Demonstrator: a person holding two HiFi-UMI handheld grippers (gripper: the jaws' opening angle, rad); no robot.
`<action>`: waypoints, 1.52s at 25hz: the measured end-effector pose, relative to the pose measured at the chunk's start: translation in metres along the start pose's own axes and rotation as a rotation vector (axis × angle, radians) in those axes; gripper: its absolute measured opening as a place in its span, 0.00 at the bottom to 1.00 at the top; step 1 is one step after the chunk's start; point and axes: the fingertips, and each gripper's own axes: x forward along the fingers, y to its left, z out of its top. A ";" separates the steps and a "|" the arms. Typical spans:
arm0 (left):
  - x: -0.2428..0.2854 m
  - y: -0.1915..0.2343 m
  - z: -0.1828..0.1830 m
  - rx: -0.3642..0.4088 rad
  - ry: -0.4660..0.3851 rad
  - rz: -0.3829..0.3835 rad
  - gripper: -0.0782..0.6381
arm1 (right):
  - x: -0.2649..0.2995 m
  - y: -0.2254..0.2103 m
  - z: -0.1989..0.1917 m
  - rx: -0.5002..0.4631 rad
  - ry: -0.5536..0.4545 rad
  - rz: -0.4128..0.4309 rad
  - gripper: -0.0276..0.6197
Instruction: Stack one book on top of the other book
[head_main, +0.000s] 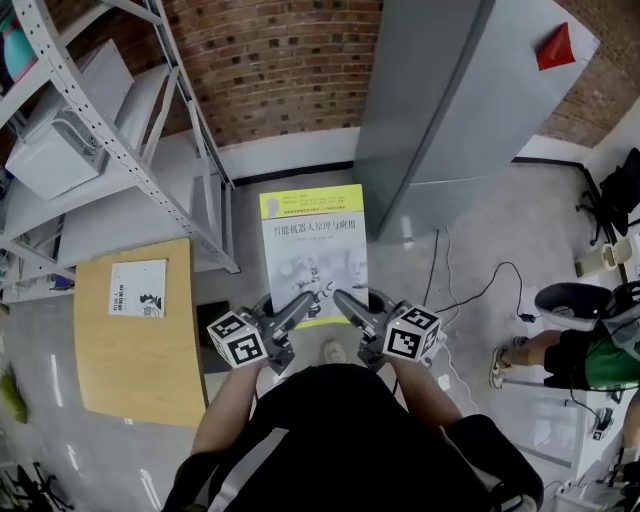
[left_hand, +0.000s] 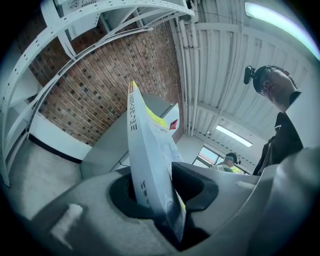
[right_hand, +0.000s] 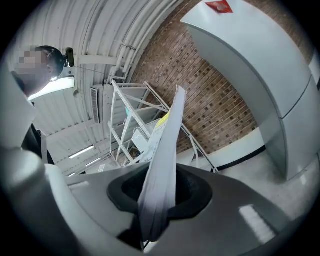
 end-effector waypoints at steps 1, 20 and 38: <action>0.004 0.003 0.003 0.001 -0.016 0.020 0.28 | 0.003 -0.005 0.005 -0.004 0.014 0.020 0.19; -0.082 0.068 0.043 -0.026 -0.316 0.353 0.28 | 0.130 0.011 -0.016 -0.040 0.323 0.374 0.20; -0.229 0.151 0.091 -0.091 -0.557 0.527 0.28 | 0.293 0.078 -0.072 -0.117 0.585 0.553 0.21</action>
